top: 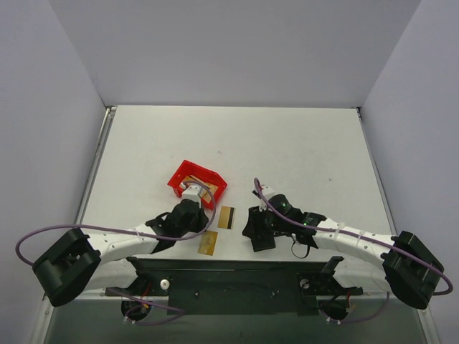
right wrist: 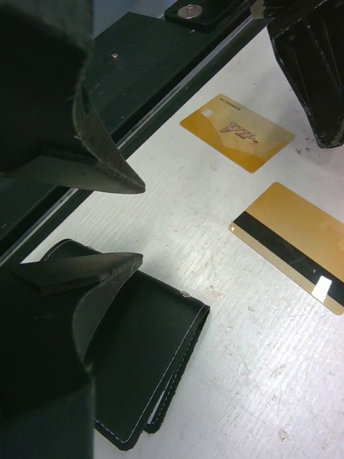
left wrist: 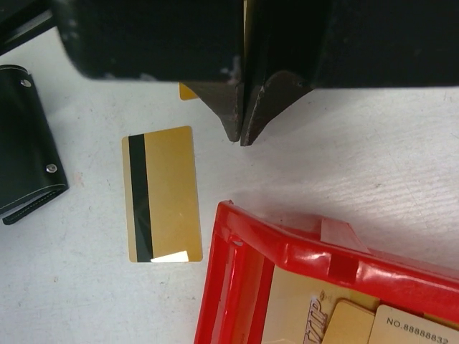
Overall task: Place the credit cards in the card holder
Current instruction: Move the credit card to the center of the board.
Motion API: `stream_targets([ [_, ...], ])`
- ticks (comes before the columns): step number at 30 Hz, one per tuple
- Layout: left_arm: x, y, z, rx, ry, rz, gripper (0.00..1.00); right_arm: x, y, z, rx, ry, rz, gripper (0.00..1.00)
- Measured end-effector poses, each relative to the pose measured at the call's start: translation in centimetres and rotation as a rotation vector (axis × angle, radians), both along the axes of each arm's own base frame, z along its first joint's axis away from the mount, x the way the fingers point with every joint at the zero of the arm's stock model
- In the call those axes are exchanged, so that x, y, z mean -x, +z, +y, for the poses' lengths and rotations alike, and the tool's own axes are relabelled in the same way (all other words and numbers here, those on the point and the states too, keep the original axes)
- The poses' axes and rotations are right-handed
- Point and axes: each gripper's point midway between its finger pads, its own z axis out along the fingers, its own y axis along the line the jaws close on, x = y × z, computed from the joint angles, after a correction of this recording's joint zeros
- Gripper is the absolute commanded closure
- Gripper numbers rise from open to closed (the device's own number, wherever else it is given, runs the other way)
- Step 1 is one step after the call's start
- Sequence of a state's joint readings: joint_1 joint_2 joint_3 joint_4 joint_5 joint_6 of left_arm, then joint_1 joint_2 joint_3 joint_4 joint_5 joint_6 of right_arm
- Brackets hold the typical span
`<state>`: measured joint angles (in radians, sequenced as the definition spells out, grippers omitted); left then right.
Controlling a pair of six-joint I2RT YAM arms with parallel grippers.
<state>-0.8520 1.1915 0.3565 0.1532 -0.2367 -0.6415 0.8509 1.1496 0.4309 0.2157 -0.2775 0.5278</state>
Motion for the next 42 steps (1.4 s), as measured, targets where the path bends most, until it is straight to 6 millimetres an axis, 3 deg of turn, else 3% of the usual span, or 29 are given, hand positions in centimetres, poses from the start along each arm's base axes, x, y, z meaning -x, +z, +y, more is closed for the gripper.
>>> stream_targets([
  [8, -0.2, 0.0, -0.6, -0.005, -0.022, -0.012, 1.00, 0.0, -0.5, -0.5, 0.006, -0.017, 0.014, 0.66],
  [26, 1.6, -1.5, -0.8, -0.047, -0.084, 0.080, 1.00, -0.2, -1.4, -0.8, 0.024, -0.042, 0.049, 0.68],
  [42, 4.4, -1.4, 0.0, -0.013, -0.114, 0.101, 1.00, -0.3, -1.5, -0.9, 0.026, -0.042, 0.051, 0.68],
])
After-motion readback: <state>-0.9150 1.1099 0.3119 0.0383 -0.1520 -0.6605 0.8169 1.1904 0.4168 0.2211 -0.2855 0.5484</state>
